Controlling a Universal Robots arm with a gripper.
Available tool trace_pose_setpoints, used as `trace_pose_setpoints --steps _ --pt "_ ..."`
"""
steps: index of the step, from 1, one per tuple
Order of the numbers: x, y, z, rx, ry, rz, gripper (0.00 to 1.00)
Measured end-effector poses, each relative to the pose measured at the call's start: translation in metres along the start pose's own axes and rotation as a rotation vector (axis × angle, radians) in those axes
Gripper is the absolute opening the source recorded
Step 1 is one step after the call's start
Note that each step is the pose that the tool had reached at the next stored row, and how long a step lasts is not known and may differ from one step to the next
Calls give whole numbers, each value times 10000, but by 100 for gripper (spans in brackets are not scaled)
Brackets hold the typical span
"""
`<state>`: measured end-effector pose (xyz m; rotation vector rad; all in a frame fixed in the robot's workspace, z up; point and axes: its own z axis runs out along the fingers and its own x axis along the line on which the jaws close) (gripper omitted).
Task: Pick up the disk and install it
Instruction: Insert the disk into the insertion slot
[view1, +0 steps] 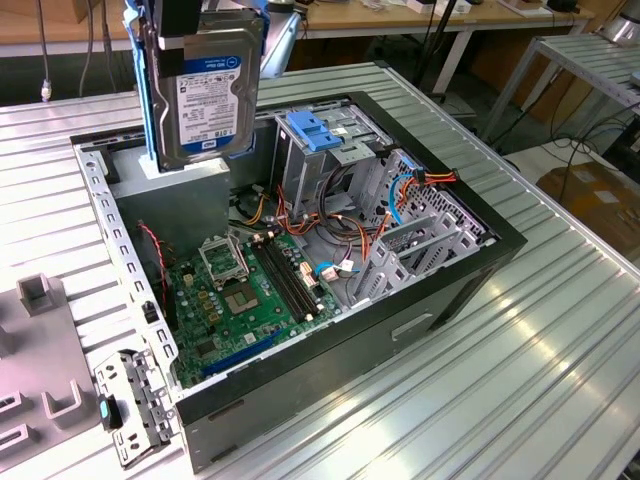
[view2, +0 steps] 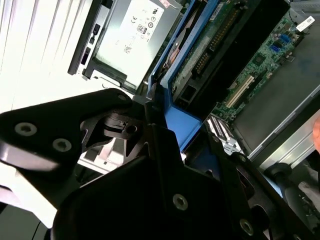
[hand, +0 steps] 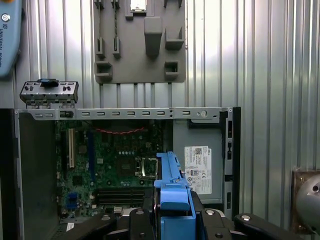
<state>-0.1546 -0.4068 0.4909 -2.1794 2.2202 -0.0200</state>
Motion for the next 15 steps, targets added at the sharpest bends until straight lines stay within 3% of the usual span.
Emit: trace_pose_setpoints --steps 9,15 --pt "0 -81 2 0 0 1 37" --pt "85 -104 3 0 -1 1 37"
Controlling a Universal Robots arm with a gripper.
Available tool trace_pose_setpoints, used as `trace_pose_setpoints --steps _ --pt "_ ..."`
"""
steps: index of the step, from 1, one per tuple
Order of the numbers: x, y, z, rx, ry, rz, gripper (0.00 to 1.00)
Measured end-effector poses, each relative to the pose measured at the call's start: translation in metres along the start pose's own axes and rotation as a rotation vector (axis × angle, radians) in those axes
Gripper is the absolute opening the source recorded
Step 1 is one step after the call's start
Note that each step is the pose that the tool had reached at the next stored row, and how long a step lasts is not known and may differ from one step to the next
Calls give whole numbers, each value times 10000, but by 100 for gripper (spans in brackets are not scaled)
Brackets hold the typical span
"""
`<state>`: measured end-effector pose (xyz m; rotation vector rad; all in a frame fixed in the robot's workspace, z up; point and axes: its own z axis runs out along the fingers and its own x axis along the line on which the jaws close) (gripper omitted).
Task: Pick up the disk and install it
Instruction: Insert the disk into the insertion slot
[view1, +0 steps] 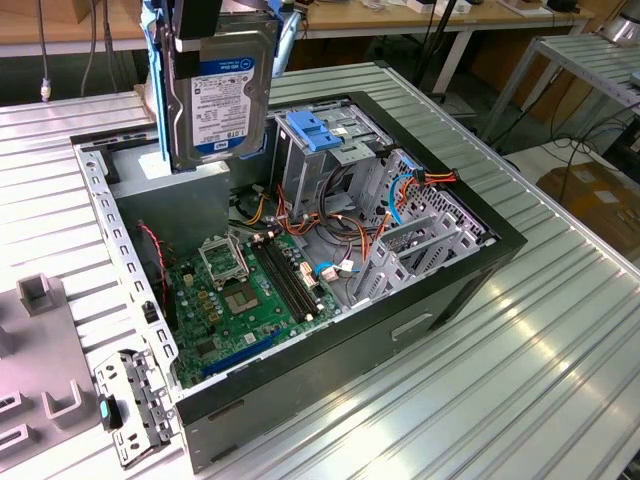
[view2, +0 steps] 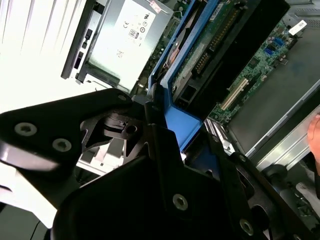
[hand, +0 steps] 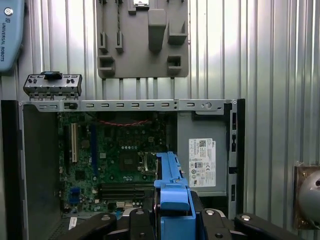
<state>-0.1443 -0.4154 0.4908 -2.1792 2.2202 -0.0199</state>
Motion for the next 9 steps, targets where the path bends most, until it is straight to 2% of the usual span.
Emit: trace_pose_setpoints --steps 9 --pt "161 -7 0 0 1 0 37"
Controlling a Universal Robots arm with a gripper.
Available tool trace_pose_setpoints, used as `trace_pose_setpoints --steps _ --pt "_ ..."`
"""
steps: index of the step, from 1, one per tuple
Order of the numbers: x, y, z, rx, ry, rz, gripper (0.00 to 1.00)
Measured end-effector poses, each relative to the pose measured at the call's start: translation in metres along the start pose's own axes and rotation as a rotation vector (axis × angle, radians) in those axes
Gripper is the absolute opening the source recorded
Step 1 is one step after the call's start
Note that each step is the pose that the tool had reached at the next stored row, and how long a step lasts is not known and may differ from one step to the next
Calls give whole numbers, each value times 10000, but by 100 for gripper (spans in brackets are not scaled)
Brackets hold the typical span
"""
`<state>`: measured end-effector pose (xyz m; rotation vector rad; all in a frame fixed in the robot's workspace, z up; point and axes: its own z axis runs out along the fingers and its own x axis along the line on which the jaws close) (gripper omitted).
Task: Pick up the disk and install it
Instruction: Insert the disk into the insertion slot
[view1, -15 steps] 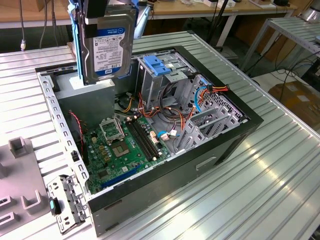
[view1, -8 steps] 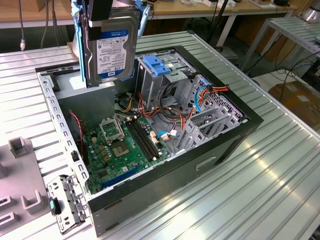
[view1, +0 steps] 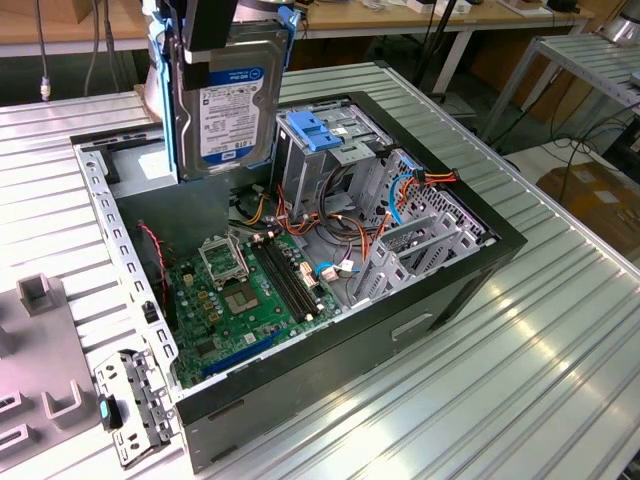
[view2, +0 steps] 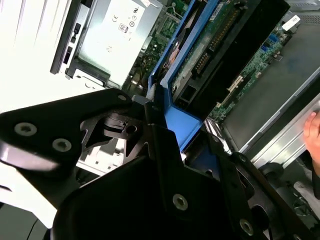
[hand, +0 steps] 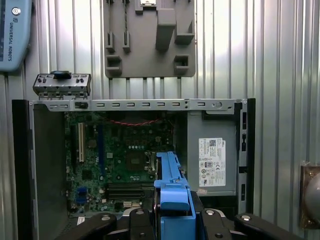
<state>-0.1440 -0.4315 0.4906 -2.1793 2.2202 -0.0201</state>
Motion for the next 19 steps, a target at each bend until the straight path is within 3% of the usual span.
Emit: trace_pose_setpoints --steps 6,7,19 --pt "104 -4 -1 0 1 0 37" --pt "160 -6 0 0 1 0 37" --pt "445 -16 2 0 2 0 37"
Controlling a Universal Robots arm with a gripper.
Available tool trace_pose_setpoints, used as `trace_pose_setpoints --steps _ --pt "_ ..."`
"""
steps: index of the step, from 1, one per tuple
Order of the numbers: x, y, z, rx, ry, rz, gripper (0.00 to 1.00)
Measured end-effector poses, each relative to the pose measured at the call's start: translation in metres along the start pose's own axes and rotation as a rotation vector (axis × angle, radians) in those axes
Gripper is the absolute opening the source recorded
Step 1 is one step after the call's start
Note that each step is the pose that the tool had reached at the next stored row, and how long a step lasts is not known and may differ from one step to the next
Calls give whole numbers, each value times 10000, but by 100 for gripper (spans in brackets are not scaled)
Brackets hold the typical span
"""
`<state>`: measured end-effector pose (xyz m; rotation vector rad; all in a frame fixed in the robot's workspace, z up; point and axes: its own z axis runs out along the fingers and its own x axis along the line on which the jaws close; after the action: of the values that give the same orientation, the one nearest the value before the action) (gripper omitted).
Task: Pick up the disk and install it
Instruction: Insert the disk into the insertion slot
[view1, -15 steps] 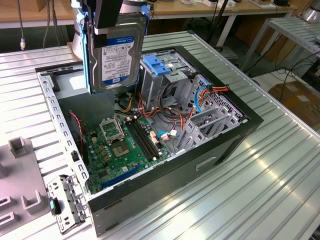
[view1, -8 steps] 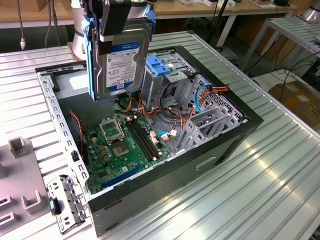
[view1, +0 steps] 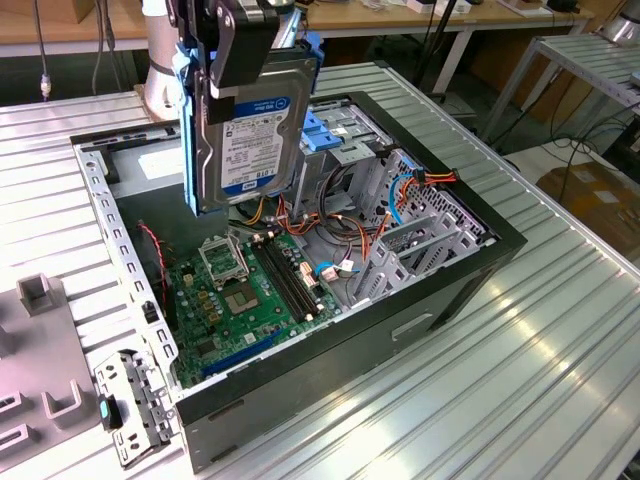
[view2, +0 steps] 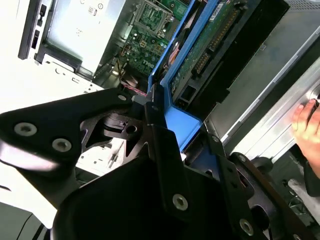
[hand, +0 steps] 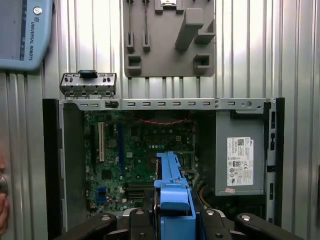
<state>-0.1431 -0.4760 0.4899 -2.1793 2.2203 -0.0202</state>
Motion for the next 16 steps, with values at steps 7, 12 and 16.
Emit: trace_pose_setpoints --steps 7,12,16 --pt "177 -105 19 -5 2 0 37" --pt "188 -344 39 -5 -1 -1 37" --pt "188 -400 41 -5 10 1 37"
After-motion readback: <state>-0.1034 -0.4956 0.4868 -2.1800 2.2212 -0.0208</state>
